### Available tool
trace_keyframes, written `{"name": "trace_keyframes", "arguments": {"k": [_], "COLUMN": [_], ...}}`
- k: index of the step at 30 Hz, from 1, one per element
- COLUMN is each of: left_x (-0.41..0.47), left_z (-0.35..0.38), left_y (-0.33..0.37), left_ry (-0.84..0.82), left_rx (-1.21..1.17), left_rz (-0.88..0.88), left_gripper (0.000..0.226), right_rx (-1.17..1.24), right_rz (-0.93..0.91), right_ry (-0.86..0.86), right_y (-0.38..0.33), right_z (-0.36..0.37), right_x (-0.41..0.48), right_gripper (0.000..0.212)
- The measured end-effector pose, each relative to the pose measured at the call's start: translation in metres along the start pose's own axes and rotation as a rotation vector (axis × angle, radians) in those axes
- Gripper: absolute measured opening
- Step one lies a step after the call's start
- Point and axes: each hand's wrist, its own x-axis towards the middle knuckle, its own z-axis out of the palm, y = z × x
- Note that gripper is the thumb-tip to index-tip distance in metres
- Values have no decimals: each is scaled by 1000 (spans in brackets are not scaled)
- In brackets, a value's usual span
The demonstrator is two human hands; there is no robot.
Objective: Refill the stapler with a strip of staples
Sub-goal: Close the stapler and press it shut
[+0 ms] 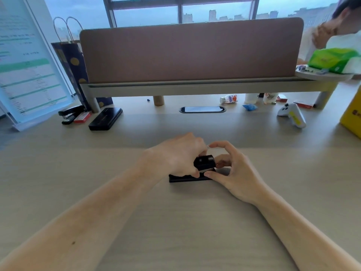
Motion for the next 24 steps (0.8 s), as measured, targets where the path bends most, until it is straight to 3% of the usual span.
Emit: {"name": "trace_keyframes", "arguments": {"k": [3, 7, 10, 16, 24], "left_x": [1, 8, 14, 20, 20], "left_z": [1, 10, 25, 45, 49], "left_y": [1, 8, 13, 15, 14], "left_ry": [-51, -85, -15, 140, 206], "left_rx": [-50, -299, -358, -369, -372], "left_rz": [-32, -204, -275, -241, -233], "left_gripper": [36, 64, 68, 64, 64], "right_rx": [-8, -26, 15, 41, 65], "right_rz": [-6, -8, -12, -26, -24], "right_ry": [0, 26, 37, 48, 54], "right_y": [0, 2, 4, 6, 7], "right_z": [0, 0, 1, 2, 3], "right_x": [0, 1, 2, 2, 3], "right_gripper": [63, 69, 77, 84, 85]}}
